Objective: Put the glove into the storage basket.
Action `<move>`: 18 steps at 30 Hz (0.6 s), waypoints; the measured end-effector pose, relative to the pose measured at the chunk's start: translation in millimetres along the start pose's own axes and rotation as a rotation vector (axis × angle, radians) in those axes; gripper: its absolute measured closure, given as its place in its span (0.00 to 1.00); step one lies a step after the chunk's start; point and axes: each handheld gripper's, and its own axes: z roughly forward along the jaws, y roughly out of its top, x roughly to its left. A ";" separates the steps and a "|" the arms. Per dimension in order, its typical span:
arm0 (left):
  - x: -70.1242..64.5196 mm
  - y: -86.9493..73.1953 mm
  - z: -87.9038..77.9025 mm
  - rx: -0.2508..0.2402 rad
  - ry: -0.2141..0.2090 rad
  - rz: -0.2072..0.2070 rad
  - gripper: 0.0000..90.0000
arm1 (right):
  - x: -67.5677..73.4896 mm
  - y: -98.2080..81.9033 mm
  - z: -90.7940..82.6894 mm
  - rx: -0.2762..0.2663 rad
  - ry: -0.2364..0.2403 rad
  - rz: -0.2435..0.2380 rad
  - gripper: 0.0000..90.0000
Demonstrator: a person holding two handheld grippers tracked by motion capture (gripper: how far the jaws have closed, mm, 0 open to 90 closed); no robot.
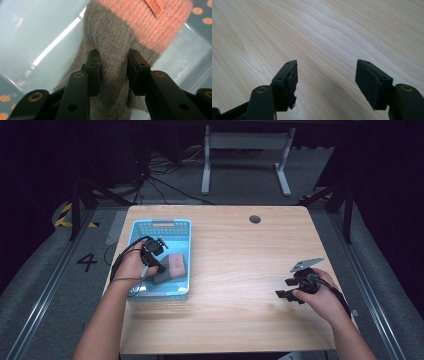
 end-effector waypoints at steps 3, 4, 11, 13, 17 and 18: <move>2.2 -1.3 1.6 -0.005 0.004 -0.004 0.68 | 0.0 0.5 -0.5 -0.004 0.001 0.000 0.39; 2.7 -1.6 2.2 -0.009 0.003 -0.002 0.66 | -0.1 0.8 -0.5 -0.005 0.001 -0.002 0.39; 1.1 -2.4 1.8 -0.017 0.044 -0.027 0.48 | 1.0 3.9 1.0 -0.005 0.007 -0.015 0.38; 0.3 -3.1 0.7 -0.018 0.048 -0.032 0.46 | 1.0 5.1 1.3 -0.007 0.009 -0.017 0.38; -3.1 -3.6 -6.8 -0.048 0.063 -0.035 0.43 | 1.0 8.7 3.0 -0.007 0.013 -0.024 0.38; -4.6 -3.5 -10.0 -0.057 0.067 -0.036 0.42 | 1.1 9.6 3.4 -0.006 0.014 -0.027 0.38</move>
